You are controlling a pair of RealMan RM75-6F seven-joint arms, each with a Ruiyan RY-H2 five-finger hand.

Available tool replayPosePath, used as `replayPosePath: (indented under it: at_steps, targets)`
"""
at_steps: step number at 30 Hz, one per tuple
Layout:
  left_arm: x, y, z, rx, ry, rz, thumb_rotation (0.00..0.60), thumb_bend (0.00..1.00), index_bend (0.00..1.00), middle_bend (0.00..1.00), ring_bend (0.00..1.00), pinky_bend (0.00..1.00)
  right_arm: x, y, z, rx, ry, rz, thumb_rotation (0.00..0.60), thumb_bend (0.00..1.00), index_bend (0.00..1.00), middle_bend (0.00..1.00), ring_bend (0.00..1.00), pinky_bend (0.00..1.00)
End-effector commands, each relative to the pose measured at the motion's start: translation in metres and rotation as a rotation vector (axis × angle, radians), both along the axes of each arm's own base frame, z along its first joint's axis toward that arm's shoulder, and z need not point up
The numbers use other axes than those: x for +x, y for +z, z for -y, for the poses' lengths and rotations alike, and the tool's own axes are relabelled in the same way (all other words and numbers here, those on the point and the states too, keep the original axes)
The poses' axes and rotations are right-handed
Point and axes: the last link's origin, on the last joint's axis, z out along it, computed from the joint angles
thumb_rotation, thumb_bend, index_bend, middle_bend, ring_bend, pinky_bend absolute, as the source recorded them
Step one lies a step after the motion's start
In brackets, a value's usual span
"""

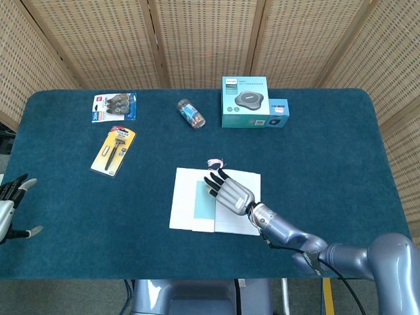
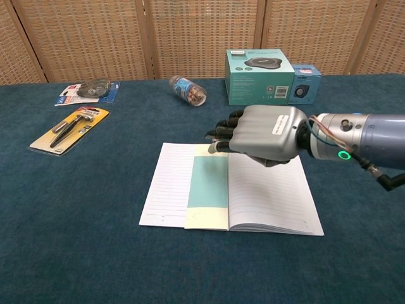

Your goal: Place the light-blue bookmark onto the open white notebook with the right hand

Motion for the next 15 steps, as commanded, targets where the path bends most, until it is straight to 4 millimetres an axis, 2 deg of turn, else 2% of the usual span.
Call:
replayPosePath:
  at_steps: [1, 4, 7, 8, 10, 12, 14, 15]
  targets:
    - [0.000, 0.000, 0.001, -0.001, -0.003, 0.001, 0.600, 0.00, 0.00, 0.00, 0.00, 0.00, 0.007, 0.023, -0.001, -0.027, 0.006, 0.085, 0.600, 1.00, 0.08, 0.00, 0.00, 0.12]
    - [0.001, 0.001, 0.002, 0.001, -0.008, 0.005, 0.600, 0.00, 0.00, 0.00, 0.00, 0.00, 0.007, 0.054, -0.006, -0.056, -0.011, 0.206, 0.600, 1.00, 0.08, 0.00, 0.00, 0.12]
    - [0.001, 0.003, 0.003, 0.015, -0.016, 0.007, 0.600, 0.00, 0.00, 0.00, 0.00, 0.00, -0.006, 0.093, -0.011, -0.109, -0.030, 0.327, 0.600, 0.99, 0.07, 0.00, 0.00, 0.13]
    - [0.001, 0.004, 0.004, 0.023, -0.018, 0.006, 0.600, 0.00, 0.00, 0.00, 0.00, 0.00, -0.012, 0.105, -0.014, -0.133, -0.036, 0.366, 0.600, 0.91, 0.06, 0.00, 0.00, 0.13]
    - [0.000, 0.007, 0.005, 0.046, -0.021, 0.004, 0.600, 0.00, 0.00, 0.00, 0.00, 0.00, -0.032, 0.134, -0.020, -0.208, -0.057, 0.467, 0.600, 0.62, 0.02, 0.00, 0.00, 0.12]
    - [0.000, 0.010, 0.007, 0.072, -0.024, 0.002, 0.600, 0.00, 0.00, 0.00, 0.00, 0.00, -0.058, 0.158, -0.029, -0.278, -0.108, 0.560, 0.600, 0.21, 0.00, 0.00, 0.00, 0.12]
    - [0.001, 0.011, 0.009, 0.098, -0.028, -0.001, 0.600, 0.00, 0.00, 0.00, 0.00, 0.00, -0.086, 0.176, -0.039, -0.334, -0.178, 0.624, 0.600, 0.04, 0.00, 0.00, 0.00, 0.10]
    - [0.001, 0.012, 0.009, 0.105, -0.030, -0.002, 0.600, 0.00, 0.00, 0.00, 0.00, 0.00, -0.095, 0.180, -0.043, -0.348, -0.198, 0.639, 0.600, 0.00, 0.00, 0.00, 0.00, 0.08]
